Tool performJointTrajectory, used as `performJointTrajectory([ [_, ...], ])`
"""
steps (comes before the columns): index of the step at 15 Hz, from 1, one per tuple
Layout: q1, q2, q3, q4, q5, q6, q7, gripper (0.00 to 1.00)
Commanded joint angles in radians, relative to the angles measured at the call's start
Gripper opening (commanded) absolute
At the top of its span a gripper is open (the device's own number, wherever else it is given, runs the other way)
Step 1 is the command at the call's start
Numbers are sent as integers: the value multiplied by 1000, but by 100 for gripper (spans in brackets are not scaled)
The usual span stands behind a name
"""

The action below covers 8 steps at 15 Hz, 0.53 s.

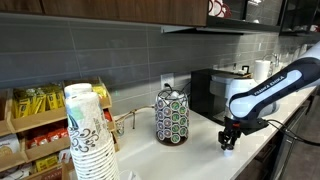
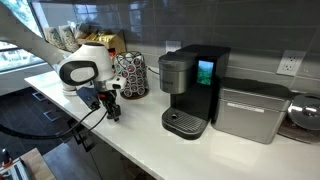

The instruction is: Put the cup in the cupholder

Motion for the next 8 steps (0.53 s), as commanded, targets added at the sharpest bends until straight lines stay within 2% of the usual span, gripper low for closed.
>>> performJointTrajectory([
  [1,-10,-13,-4,-8,-9,-24,9,69],
  [8,-10,-17,-7,-8,-4,-59,-1,68],
])
